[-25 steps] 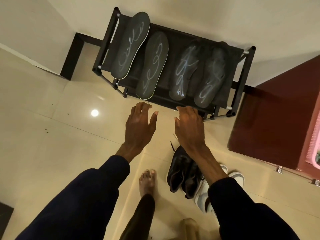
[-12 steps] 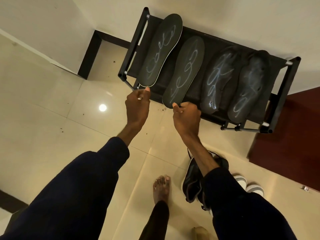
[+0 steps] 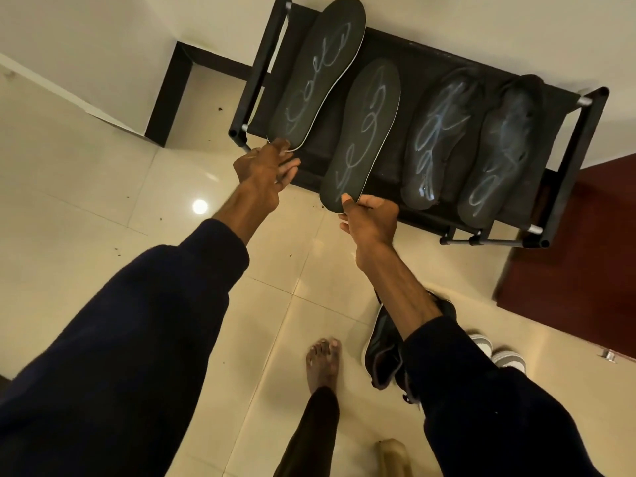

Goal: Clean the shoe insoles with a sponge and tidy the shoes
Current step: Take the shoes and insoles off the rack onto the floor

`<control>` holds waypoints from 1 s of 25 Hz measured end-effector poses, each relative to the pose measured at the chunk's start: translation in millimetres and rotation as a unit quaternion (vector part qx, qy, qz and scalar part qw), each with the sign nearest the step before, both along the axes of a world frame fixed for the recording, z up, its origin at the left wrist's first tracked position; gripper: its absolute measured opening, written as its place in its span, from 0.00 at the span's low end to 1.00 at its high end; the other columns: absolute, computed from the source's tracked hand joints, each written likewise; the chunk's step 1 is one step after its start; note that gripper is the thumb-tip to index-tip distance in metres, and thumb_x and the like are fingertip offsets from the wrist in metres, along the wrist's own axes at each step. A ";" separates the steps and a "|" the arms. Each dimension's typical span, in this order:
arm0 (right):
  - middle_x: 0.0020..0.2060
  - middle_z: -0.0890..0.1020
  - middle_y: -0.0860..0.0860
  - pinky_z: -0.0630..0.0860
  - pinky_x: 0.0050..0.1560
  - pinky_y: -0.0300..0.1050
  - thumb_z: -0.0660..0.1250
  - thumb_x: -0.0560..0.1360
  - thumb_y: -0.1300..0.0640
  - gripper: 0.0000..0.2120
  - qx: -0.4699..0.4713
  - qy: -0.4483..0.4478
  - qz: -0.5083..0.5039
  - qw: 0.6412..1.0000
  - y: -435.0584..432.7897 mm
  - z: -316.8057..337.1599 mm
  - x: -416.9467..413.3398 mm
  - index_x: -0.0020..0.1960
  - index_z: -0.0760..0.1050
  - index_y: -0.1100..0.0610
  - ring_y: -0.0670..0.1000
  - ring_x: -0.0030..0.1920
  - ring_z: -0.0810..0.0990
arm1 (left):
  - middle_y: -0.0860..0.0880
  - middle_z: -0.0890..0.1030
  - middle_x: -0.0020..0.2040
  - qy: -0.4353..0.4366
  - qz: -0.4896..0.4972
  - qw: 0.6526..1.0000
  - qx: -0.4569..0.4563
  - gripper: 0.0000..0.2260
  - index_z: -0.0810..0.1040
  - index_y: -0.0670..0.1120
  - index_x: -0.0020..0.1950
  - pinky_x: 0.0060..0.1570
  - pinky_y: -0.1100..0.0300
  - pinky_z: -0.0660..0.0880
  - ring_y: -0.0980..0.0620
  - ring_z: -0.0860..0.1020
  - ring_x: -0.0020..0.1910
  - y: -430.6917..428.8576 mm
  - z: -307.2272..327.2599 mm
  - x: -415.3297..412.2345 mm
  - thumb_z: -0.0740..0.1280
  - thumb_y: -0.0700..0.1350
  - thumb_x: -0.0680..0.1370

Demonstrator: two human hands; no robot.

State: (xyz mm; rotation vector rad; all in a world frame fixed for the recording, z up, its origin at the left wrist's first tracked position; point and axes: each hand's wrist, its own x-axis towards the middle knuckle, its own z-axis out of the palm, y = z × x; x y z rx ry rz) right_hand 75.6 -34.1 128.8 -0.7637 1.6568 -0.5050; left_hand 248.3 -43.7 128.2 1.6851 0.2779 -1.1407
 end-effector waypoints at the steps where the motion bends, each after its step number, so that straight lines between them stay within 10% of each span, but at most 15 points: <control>1: 0.38 0.84 0.49 0.85 0.49 0.54 0.74 0.77 0.57 0.11 -0.003 0.007 0.010 1.000 7.6 1.2 -5.1 0.38 0.77 0.50 0.53 0.43 0.86 | 0.40 0.87 0.50 0.006 0.008 1.000 -0.007 0.15 0.80 0.36 0.61 0.50 0.51 0.84 0.46 0.87 0.45 8.1 2.5 -1.8 0.75 0.40 0.77; 8: 0.36 0.84 0.49 0.83 0.47 0.60 0.74 0.76 0.57 0.14 -0.045 0.015 0.074 0.996 73.0 21.9 -74.4 0.34 0.76 0.48 0.56 0.41 0.85 | 0.41 0.83 0.61 0.103 -0.056 0.989 -0.090 0.16 0.77 0.45 0.67 0.57 0.52 0.81 0.44 0.84 0.58 132.1 23.1 -56.2 0.68 0.36 0.80; 14: 0.36 0.85 0.48 0.80 0.41 0.45 0.74 0.76 0.58 0.03 -0.041 0.035 0.115 0.992 159.1 25.6 -197.2 0.44 0.84 0.57 0.48 0.38 0.84 | 0.40 0.83 0.62 0.062 -0.175 0.983 -0.012 0.23 0.76 0.42 0.69 0.64 0.44 0.78 0.37 0.82 0.61 248.6 42.7 -175.6 0.72 0.36 0.74; 25: 0.34 0.85 0.49 0.82 0.48 0.62 0.78 0.72 0.58 0.10 0.063 0.086 -0.143 0.984 324.7 -48.2 -486.5 0.37 0.81 0.48 0.56 0.41 0.86 | 0.44 0.86 0.47 0.041 -0.301 0.949 0.085 0.09 0.77 0.46 0.47 0.65 0.41 0.75 0.38 0.81 0.53 325.9 -4.8 -503.9 0.67 0.32 0.81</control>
